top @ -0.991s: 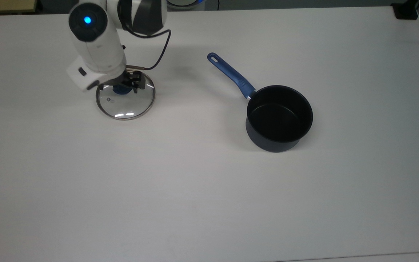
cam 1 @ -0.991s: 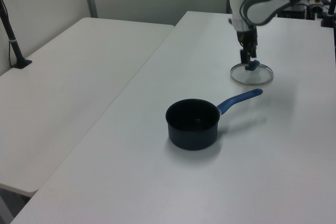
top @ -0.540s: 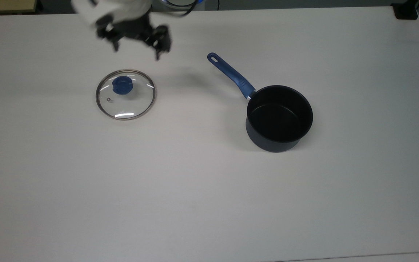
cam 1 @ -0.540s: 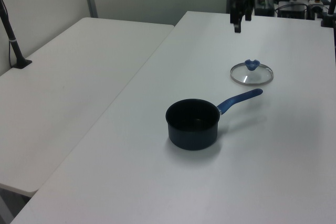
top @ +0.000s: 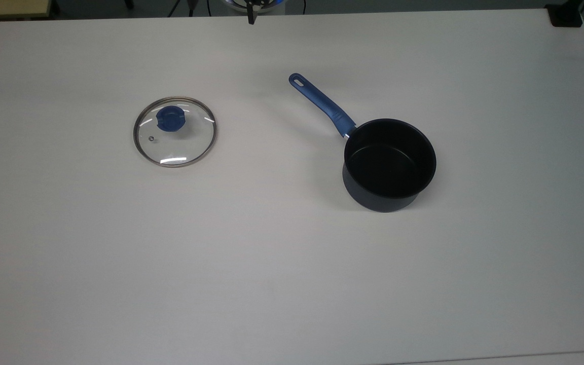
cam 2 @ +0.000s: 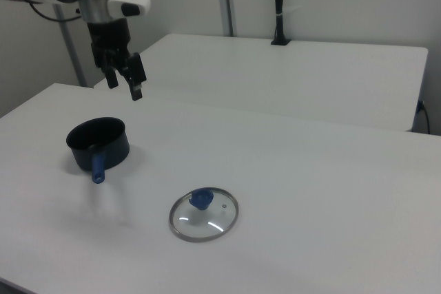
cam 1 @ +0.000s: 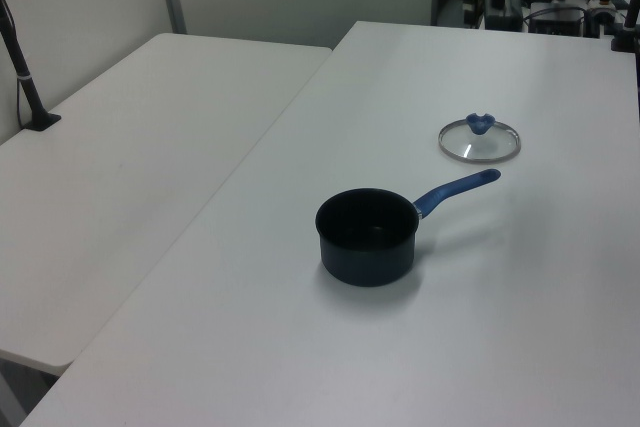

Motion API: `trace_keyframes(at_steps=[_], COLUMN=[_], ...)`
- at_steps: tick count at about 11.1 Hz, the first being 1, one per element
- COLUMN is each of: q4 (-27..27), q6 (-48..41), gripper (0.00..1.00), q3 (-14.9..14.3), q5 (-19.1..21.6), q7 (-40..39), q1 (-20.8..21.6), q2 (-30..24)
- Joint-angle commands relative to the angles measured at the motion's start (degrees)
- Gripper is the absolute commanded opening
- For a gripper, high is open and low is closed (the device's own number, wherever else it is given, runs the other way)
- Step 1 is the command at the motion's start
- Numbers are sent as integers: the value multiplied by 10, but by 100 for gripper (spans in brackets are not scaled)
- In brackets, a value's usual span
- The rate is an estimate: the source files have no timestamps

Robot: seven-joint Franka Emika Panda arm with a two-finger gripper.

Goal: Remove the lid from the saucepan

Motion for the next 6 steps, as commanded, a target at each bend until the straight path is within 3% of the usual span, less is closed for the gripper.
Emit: trace_keyframes(at_steps=[1,3,6], q4=[-18,-15,-15], q6=[29,65,69], gripper=[100,100,100], q3=[-23,-46,-48], q5=[2,3,4], q7=[-128,-195,-193], q1=[8,4,4], q2=[-5,-4,-4])
